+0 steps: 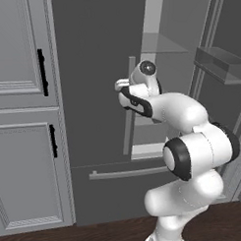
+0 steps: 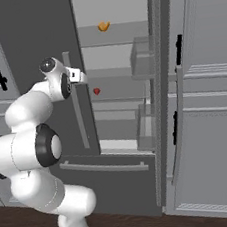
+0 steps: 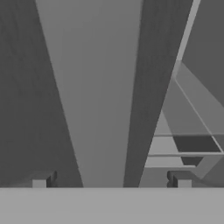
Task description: Take the strawberry from the fridge and place it on top of the pancake, located on the dining counter.
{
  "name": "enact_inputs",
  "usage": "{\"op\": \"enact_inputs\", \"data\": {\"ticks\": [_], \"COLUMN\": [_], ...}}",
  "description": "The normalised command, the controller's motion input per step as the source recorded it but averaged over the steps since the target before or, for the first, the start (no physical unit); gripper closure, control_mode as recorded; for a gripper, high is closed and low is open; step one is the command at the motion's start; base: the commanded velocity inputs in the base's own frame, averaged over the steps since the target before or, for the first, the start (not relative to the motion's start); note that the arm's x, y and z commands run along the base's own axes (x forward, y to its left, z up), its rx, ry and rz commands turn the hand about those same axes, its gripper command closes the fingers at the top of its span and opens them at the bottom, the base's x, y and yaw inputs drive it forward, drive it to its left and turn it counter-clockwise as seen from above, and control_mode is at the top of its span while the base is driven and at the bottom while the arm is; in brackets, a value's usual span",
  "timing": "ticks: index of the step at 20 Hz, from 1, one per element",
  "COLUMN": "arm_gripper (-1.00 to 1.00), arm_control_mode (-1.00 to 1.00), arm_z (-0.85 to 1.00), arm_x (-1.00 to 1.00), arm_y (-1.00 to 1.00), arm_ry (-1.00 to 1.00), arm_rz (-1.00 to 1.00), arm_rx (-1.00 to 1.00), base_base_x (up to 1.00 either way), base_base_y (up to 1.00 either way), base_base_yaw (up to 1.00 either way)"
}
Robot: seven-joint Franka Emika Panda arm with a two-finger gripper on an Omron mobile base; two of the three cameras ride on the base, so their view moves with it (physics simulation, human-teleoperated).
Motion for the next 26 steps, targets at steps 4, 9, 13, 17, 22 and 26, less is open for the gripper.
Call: {"op": "enact_inputs", "data": {"ticks": [4, 9, 13, 17, 22, 26], "arm_gripper": [-1.00, -1.00, -1.00, 1.00, 1.00, 1.00], "arm_control_mode": [-1.00, -1.00, -1.00, -1.00, -1.00, -1.00], "arm_z": [-0.09, -0.10, -0.13, -0.21, -0.13, -0.06], "arm_x": [0.51, 0.49, 0.51, 0.51, 0.61, 0.49], "arm_y": [0.00, 0.00, 0.04, 0.12, 0.21, 0.35], "arm_ry": [0.00, 0.00, 0.00, 0.01, 0.00, 0.00], "arm_rz": [-0.07, -0.06, -0.03, -0.04, -0.02, 0.00], "arm_rx": [0.00, 0.00, 0.00, 0.00, 0.00, 0.00], "base_base_x": [0.00, 0.00, 0.00, 0.00, 0.00, 0.00], "base_base_y": [0.00, 0.00, 0.00, 0.00, 0.00, 0.00], "base_base_yaw": [0.00, 0.00, 0.00, 0.00, 0.00, 0.00]}}
